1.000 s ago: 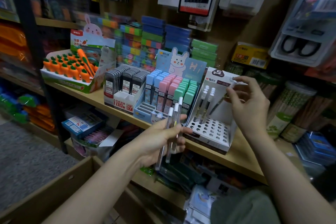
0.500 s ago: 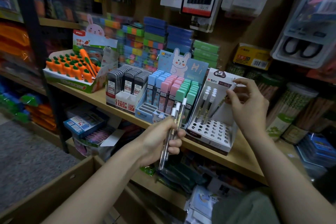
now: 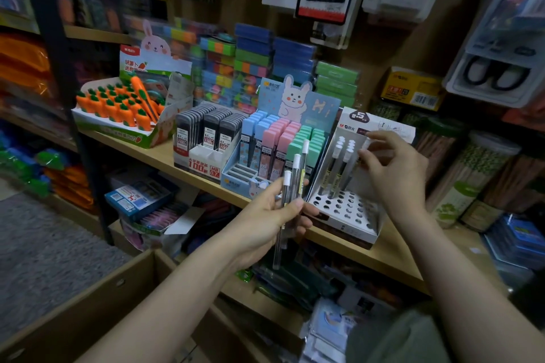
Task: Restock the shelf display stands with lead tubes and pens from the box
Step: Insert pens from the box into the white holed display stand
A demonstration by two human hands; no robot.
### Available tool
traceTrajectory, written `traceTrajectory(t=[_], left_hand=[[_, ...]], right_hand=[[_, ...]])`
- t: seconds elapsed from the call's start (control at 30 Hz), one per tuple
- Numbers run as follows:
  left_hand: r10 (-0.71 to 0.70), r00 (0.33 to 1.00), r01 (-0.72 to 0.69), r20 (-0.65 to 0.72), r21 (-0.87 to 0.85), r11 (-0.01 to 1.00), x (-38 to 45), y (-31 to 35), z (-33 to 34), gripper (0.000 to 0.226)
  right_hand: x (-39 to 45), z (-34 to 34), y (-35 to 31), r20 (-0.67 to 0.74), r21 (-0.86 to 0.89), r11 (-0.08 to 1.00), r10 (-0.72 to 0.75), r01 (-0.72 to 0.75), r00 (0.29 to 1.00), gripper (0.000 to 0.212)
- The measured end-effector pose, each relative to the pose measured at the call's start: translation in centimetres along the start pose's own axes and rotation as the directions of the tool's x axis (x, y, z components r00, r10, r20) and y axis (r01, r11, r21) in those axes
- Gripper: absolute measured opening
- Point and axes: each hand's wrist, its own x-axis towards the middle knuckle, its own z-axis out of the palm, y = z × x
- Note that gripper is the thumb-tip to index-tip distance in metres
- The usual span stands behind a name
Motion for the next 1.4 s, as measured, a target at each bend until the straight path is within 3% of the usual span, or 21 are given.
traceTrajectory(t=[0.13,0.33,0.43,0.53,0.63,0.73,0.97,1.07,1.13,1.23,1.33,1.4], left_hand=[[0.014,1.0,-0.014,-0.001,-0.034,0.999,0.0,0.1,-0.1,0.027],[-0.011,1.0,0.01,0.009,0.069,0.998,0.0,-0.1,0.2,0.024],[-0.008,1.0,0.007,0.013,0.069,0.998,-0.1,0.0,0.3,0.023],[-0.001,1.0,0.001,0.01,0.052,0.999,-0.1,0.1,0.4,0.023],[-0.01,1.0,0.008,0.022,0.062,0.998,-0.2,0.2,0.5,0.024],[-0.021,0.999,0.018,0.031,0.1,0.995,-0.2,0.1,0.6,0.022],[-0.063,0.993,0.065,0.102,-0.012,0.998,-0.4,0.0,0.6,0.024],[-0.079,0.997,0.074,0.028,0.148,0.986,-0.4,-0.2,0.5,0.026],[-0.068,0.997,0.074,-0.037,0.203,0.976,-0.2,-0.4,0.3,0.026],[-0.089,0.993,0.101,-0.079,0.158,0.982,0.1,-0.3,0.0,0.027],[-0.114,0.99,0.121,-0.08,0.097,0.988,0.4,-0.3,0.1,0.037],[-0.123,0.99,0.13,-0.07,0.105,0.986,0.5,-0.3,0.2,0.047]], right_hand=[[0.0,0.4,-0.3,0.016,-0.043,0.999,0.003,-0.002,1.0,0.025],[-0.6,0.4,-0.5,0.101,-0.126,0.99,0.076,-0.063,0.992,0.026],[-1.0,-0.5,-1.1,0.03,-0.14,0.99,0.001,0.003,1.0,0.036],[-1.5,-1.4,-2.2,-0.049,0.078,0.996,-0.034,0.037,0.998,0.031],[-2.5,-0.9,-4.0,0.166,0.336,0.94,-0.004,-0.053,0.986,0.036],[-3.3,0.1,-5.3,0.3,0.403,0.908,-0.012,-0.115,0.954,0.044],[-3.5,0.2,-5.6,0.383,0.553,0.806,-0.021,-0.211,0.924,0.043],[-3.0,-0.5,-4.9,0.292,0.541,0.825,0.0,-0.165,0.956,0.045],[-2.2,-1.5,-3.8,0.101,0.503,0.86,0.039,-0.085,0.994,0.045],[-1.3,-2.5,-1.7,-0.128,0.377,0.926,0.047,0.004,0.991,0.043],[-1.2,-2.2,-0.8,-0.132,0.233,0.972,0.028,0.004,0.991,0.042],[-1.1,-1.7,-0.4,-0.1,0.229,0.973,0.034,-0.01,0.994,0.042]])
